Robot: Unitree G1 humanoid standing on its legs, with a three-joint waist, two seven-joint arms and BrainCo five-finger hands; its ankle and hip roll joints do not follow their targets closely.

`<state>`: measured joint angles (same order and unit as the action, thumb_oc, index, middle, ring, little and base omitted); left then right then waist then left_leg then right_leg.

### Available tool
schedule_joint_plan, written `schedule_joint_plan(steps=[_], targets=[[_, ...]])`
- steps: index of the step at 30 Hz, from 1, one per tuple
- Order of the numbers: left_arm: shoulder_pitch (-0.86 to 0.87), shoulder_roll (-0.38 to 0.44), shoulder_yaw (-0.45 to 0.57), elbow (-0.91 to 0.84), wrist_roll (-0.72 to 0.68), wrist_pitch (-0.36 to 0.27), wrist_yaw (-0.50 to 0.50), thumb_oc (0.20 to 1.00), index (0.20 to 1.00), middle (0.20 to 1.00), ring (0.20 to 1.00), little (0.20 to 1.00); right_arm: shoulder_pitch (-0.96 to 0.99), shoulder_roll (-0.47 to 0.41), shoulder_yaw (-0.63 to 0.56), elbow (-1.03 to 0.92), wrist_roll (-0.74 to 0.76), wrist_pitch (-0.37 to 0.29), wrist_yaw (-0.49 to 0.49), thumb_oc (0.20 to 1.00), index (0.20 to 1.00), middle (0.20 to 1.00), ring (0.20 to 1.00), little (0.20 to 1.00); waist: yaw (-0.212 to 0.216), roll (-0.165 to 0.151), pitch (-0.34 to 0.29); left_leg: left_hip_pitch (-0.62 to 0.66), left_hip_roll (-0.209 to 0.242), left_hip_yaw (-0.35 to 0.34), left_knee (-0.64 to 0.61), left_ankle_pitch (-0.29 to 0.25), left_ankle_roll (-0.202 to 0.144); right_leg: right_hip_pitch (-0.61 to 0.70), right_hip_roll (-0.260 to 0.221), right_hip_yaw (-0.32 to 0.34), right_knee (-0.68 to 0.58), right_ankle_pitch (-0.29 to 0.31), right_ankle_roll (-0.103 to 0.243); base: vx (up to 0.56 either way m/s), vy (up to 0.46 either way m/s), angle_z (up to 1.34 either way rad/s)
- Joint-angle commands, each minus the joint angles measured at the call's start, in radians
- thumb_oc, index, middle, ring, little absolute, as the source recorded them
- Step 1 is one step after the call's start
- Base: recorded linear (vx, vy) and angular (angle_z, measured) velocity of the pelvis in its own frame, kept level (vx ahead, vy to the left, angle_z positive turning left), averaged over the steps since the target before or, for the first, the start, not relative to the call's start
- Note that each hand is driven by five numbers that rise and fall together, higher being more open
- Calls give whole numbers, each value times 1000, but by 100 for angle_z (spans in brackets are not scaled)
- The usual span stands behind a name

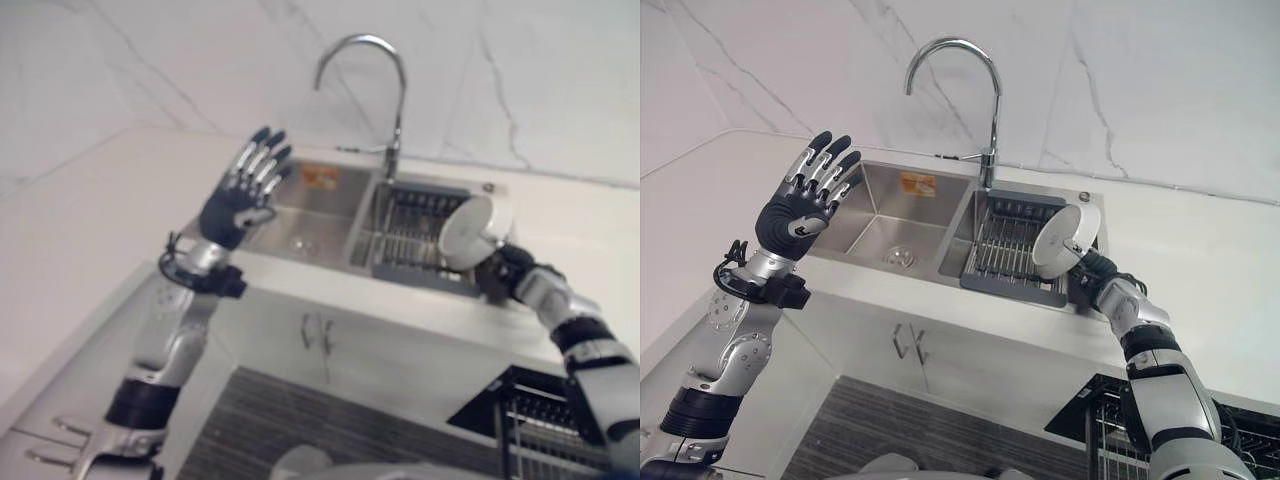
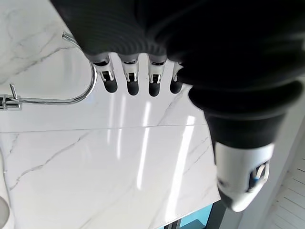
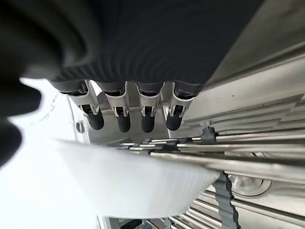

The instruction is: Place the dishes in the dishwasher.

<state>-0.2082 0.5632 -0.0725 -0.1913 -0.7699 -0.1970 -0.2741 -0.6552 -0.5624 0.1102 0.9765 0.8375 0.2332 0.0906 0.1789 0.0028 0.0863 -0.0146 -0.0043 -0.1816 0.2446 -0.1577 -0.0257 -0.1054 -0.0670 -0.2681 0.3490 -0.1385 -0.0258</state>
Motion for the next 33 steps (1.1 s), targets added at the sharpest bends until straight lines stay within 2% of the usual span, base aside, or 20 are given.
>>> schedule_joint_plan(steps=[1, 16, 20, 25, 27, 28, 29, 33], targets=[[0, 41, 6, -33, -29, -35, 12, 1000, 1000, 1000, 1000, 1000, -100, -53, 36, 27, -20, -46, -3, 1000, 1000, 1000, 1000, 1000, 9, -23, -31, -34, 18, 102, 55, -29, 9, 109, -22, 61, -49, -60, 35, 19, -25, 6], [11, 46, 5, -31, -30, -39, 9, 1000, 1000, 1000, 1000, 1000, -116, -73, 42, 49, -70, -61, -33, 1000, 1000, 1000, 1000, 1000, 19, -18, -22, -38, 21, 87, 55, -17, -1, 117, -25, 42, -49, -64, 31, 11, -10, 7], [5, 51, 0, -27, -37, -36, 7, 1000, 1000, 1000, 1000, 1000, -122, -88, 33, 68, -71, -87, -49, 1000, 1000, 1000, 1000, 1000, 21, -16, -22, -39, 23, 85, 55, -15, -5, 120, -27, 35, -49, -66, 32, 4, -8, 8], [5, 49, -9, -24, -37, -42, 10, 1000, 1000, 1000, 1000, 1000, -128, -74, 19, 56, -71, -127, -121, 1000, 1000, 1000, 1000, 1000, 22, -12, -22, -41, 23, 80, 55, -14, -6, 120, -28, 33, -49, -66, 33, -2, -1, 5], [10, 48, -10, -26, -38, -44, 8, 1000, 1000, 1000, 1000, 1000, -130, -69, 16, 45, -71, -142, -143, 602, 602, 602, 602, 602, 24, -11, -22, -41, 23, 79, 55, -14, -7, 120, -28, 32, -49, -66, 33, 0, 0, 0], [7, 48, -14, -23, -39, -47, 9, 1000, 1000, 1000, 1000, 1000, -133, -64, 15, 43, -80, -148, -154, 366, 366, 366, 366, 366, 24, -10, -22, -43, 23, 78, 55, -13, -7, 119, -28, 33, -49, -66, 33, 0, 0, 0], [6, 46, -15, -23, -38, -47, 11, 1000, 1000, 1000, 1000, 1000, -134, -62, 17, 41, -82, -152, -158, 200, 200, 200, 200, 200, 24, -10, -21, -43, 23, 78, 55, -13, -7, 119, -28, 32, -49, -66, 33, 0, 0, 0], [9, 43, -23, -25, -34, -51, 16, 1000, 1000, 1000, 1000, 1000, -136, -58, 27, 34, -93, -164, -166, 200, 200, 200, 200, 200, 25, -9, -22, -43, 24, 78, 55, -12, -8, 119, -29, 31, -49, -66, 33, 0, 0, 0]])
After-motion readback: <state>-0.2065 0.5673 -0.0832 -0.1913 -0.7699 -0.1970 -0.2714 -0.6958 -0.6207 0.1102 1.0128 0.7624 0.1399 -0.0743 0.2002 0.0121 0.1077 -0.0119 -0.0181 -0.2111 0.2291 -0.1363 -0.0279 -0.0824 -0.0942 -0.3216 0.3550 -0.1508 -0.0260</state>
